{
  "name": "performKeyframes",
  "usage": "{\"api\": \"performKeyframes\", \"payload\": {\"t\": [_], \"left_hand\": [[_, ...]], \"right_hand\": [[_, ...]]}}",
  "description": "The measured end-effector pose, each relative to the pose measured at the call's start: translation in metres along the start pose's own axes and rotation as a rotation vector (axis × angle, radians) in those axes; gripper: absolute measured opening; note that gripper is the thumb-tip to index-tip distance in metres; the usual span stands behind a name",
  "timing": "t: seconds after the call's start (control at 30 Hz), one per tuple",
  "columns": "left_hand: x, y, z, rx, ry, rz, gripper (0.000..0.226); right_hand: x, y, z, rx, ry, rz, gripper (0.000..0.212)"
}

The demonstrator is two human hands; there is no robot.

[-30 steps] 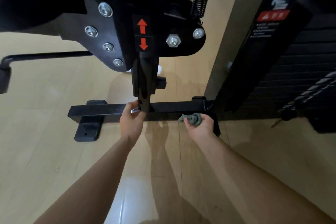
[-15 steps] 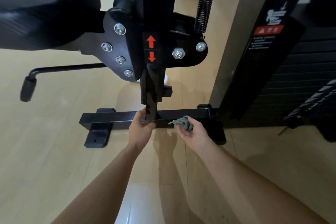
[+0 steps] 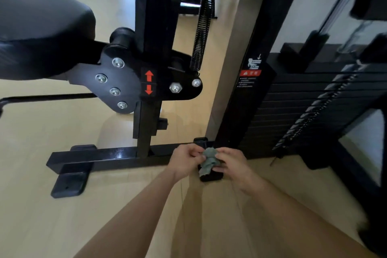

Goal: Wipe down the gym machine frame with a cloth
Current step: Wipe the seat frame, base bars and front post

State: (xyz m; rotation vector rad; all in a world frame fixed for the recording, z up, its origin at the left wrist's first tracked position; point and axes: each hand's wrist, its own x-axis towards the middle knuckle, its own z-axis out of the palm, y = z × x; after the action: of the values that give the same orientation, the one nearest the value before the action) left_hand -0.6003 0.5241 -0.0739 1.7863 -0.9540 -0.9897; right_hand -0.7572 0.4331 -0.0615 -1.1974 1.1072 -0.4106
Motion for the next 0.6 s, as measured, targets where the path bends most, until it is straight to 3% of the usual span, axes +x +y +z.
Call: {"api": "performKeyframes", "payload": {"t": [0.13, 0.27, 0.4, 0.5, 0.6], "left_hand": [[0.011, 0.015, 0.012, 0.062, 0.02, 0.043, 0.006], [0.019, 0.022, 0.013, 0.298, 0.15, 0.139, 0.016], [0.022, 0.022, 0.017, 0.422, 0.277, 0.145, 0.016], [0.028, 0.022, 0.025, 0.423, 0.324, 0.073, 0.018], [0.035, 0.023, 0.035, 0.344, 0.328, 0.028, 0.017]], "right_hand": [[-0.003, 0.0, -0.022, -0.216, 0.154, -0.162, 0.012], [-0.002, 0.001, -0.029, -0.55, 0.253, -0.318, 0.002], [0.011, 0.01, -0.031, -0.797, 0.361, -0.36, 0.009], [0.02, 0.013, -0.02, -0.638, 0.589, -0.266, 0.012], [0.024, 0.007, -0.001, -0.191, 0.667, 0.017, 0.016]]}}
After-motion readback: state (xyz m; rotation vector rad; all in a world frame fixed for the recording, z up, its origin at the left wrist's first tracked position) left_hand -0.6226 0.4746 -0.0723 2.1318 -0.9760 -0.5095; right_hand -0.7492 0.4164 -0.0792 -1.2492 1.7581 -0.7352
